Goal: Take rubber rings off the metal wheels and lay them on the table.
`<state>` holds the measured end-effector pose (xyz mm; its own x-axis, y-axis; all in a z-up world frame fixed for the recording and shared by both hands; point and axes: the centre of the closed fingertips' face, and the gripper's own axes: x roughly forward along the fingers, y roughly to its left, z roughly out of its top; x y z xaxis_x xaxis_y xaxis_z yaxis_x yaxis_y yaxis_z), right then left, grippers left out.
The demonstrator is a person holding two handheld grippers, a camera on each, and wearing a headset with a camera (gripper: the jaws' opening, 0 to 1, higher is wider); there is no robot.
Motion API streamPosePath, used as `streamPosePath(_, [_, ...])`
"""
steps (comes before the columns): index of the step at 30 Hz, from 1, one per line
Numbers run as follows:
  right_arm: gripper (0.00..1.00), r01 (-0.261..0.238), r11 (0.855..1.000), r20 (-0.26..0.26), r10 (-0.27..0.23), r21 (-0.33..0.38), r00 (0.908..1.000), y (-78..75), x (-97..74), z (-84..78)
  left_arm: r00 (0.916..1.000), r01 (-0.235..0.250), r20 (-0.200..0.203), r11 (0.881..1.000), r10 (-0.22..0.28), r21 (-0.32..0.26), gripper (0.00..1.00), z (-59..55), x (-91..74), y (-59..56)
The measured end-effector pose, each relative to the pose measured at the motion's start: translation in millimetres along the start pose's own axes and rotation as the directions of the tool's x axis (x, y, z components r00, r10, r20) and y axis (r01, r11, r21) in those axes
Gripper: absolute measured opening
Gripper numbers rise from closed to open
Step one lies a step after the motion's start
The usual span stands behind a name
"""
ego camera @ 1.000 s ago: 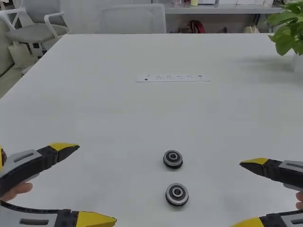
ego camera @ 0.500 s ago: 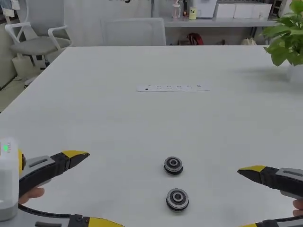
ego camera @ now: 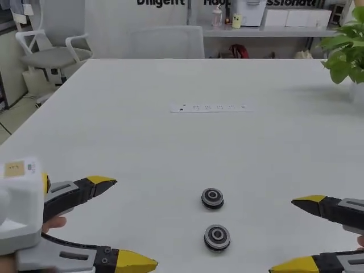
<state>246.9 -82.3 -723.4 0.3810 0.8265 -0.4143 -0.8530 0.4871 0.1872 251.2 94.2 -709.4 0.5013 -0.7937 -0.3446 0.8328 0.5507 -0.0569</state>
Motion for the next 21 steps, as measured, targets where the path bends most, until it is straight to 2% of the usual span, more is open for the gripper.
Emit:
streamPosePath(15, [0.90, 0.004, 1.000, -0.007, -0.004, 0.028, 1.0000, 10.9, -0.4, -6.3, 0.9999, -0.002, -0.013, 1.000, 0.002, -0.030, 0.99, -7.0, -2.8, -2.1])
streamPosePath(18, [0.89, -0.007, 0.999, -0.023, 0.008, 0.035, 0.9997, 17.8, 2.4, -11.4, 1.0000, -0.005, -0.005, 0.999, 0.005, -0.034, 0.99, -5.3, -3.4, -1.7])
streamPosePath(21, [0.89, -0.007, 0.999, -0.038, 0.009, 0.042, 0.9993, 18.5, 2.4, -14.1, 1.0000, -0.003, -0.005, 0.999, 0.002, -0.046, 0.98, -6.6, -3.7, -2.3])
